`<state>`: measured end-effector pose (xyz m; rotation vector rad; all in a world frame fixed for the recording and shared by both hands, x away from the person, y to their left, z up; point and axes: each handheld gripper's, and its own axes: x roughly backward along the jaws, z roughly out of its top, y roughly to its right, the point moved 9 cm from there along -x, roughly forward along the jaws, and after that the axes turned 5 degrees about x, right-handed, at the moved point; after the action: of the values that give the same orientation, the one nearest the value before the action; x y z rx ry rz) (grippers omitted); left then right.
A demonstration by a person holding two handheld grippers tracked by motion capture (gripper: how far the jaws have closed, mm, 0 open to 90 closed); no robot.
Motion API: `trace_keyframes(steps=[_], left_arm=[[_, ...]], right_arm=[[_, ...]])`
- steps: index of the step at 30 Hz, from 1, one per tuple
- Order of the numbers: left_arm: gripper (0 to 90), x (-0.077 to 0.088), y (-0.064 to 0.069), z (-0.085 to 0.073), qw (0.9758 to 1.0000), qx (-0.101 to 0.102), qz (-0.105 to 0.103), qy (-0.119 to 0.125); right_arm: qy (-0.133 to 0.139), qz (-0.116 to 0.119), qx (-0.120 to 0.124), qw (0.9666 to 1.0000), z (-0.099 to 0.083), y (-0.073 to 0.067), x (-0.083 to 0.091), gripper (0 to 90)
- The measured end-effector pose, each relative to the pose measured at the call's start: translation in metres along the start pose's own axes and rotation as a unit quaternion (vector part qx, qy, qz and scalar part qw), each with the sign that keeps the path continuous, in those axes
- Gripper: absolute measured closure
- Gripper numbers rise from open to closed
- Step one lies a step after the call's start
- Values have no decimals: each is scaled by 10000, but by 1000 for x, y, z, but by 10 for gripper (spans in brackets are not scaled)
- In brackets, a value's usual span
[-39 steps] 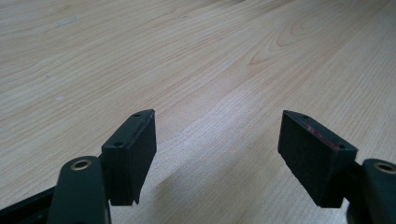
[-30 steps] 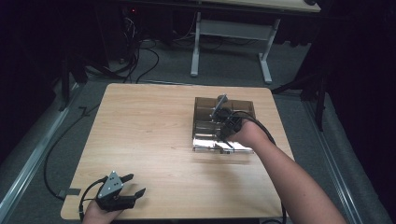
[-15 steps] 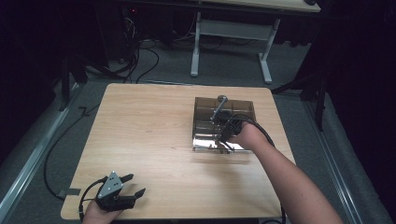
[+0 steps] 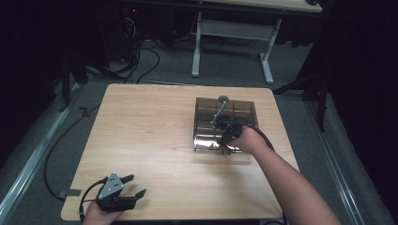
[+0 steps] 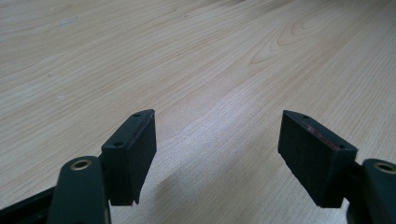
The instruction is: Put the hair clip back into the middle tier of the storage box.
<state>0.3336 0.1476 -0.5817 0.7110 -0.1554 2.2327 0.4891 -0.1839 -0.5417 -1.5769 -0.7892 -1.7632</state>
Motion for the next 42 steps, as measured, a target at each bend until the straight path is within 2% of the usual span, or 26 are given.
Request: trace_keyframes(steps=[7,8,10,11,12,13,14,17,18,19,23,25,26,27,28,29,35,36,39,40,41,42], left_arm=[[284,0,0,0,10000,11,-4,-2],[284,0,0,0,10000,7,9,6],[284,0,0,0,10000,13,7,3],[284,0,0,0,10000,13,7,1],[284,0,0,0,10000,14,7,2],[284,0,0,0,10000,14,5,1],[284,0,0,0,10000,13,5,0],[284,0,0,0,10000,11,6,-1],[284,0,0,0,10000,13,8,1],[284,0,0,0,10000,14,8,2],[284,0,0,0,10000,5,13,-2],[284,0,0,0,10000,7,11,-4],[285,0,0,0,10000,3,6,-14],[285,0,0,0,10000,2,-5,-27],[285,0,0,0,10000,0,-6,-28],[285,0,0,0,10000,1,-8,-32],[285,-1,0,0,10000,1,-11,-19],[285,-1,0,0,10000,-1,-11,-20],[285,0,0,0,10000,-10,-8,-23],[285,-1,0,0,10000,-10,-9,-23],[285,-1,0,0,10000,-5,-15,-24],[285,-1,0,0,10000,-10,-9,-25]], right_arm=[[82,-17,-28,10000,1,1,4,756],[77,-9,-118,9999,1,-1,6,753],[103,-27,-99,9999,1,-1,10,748],[108,-7,-223,9997,1,-3,13,748],[127,12,-233,9996,1,-3,15,748],[165,-20,-78,9998,1,-1,17,747],[157,-11,-227,9996,1,-3,20,747],[208,3,-229,9995,0,-4,23,747],[267,-19,-51,9996,1,-1,24,747],[208,-12,-255,9995,-1,-4,26,747],[237,-3,-266,9994,-2,-4,28,748],[225,10,-249,9994,-4,-5,28,750],[280,-6,-94,9996,-4,-2,28,751],[280,-6,-94,9996,-4,-2,28,751],[238,16,-267,9994,-7,-5,29,754],[234,18,-313,9992,-8,-6,29,756],[259,9,-334,9991,-19,-9,32,764],[243,11,-403,9989,-22,-10,34,767],[287,6,-412,9987,-28,-12,38,770],[327,-4,-321,9989,-30,-11,38,774],[311,-3,-403,9987,-32,-12,40,775],[338,-9,-382,9987,-35,-12,40,777]])
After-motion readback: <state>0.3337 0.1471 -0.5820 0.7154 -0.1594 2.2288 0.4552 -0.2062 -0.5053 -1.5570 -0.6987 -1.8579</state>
